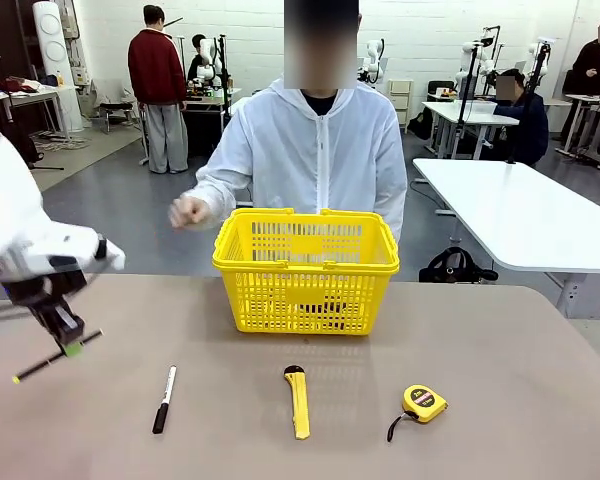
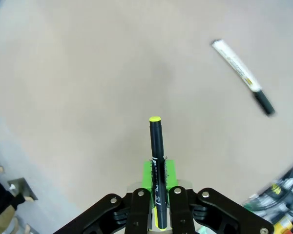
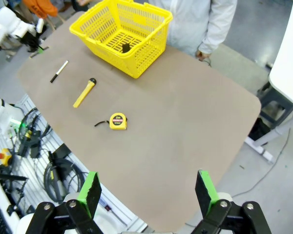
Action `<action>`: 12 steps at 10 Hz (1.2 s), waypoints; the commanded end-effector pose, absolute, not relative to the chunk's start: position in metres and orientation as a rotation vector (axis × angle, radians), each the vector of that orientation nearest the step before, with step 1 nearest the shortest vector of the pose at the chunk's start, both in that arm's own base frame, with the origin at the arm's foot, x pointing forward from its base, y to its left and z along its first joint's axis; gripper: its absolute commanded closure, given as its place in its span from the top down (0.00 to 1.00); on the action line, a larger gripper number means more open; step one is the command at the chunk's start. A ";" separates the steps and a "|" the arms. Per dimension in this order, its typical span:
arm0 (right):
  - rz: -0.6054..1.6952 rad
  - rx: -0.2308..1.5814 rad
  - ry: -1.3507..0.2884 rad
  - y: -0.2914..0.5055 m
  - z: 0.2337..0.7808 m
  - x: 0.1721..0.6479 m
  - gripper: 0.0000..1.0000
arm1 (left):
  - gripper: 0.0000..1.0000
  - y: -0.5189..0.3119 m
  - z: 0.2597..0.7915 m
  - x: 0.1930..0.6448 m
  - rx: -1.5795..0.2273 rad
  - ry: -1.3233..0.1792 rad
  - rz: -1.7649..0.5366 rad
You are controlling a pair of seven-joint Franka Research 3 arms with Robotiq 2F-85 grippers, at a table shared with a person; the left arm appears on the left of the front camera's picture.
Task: Place the items the person wants into the basket.
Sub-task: Pick up the item the person points to and place it in the Market Basket.
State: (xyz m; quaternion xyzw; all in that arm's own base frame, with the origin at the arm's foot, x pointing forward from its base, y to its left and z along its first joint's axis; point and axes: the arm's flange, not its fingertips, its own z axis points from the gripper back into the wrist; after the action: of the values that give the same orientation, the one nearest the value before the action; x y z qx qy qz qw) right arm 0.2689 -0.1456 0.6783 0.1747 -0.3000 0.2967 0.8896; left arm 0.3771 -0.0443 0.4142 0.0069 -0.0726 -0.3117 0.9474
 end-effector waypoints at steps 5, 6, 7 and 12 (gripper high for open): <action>0.626 0.372 -0.626 -0.145 0.678 0.269 1.00 | 0.00 -0.086 0.583 0.381 -0.115 -0.238 -0.841; 0.626 0.372 -0.626 -0.145 0.678 0.269 1.00 | 0.00 -0.113 0.597 0.397 -0.122 -0.275 -0.855; 0.626 0.372 -0.626 -0.145 0.678 0.269 1.00 | 0.00 -0.145 0.605 0.423 -0.128 -0.287 -0.869; 0.626 0.372 -0.626 -0.145 0.678 0.269 1.00 | 0.00 -0.297 0.582 0.523 -0.089 -0.248 -0.995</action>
State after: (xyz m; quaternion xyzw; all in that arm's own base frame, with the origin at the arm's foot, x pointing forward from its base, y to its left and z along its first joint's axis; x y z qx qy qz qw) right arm 0.2686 -0.1447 0.6790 0.1734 -0.2999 0.2972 0.8897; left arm 0.5083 -0.2868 0.5678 -0.0652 -0.1327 -0.4678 0.8714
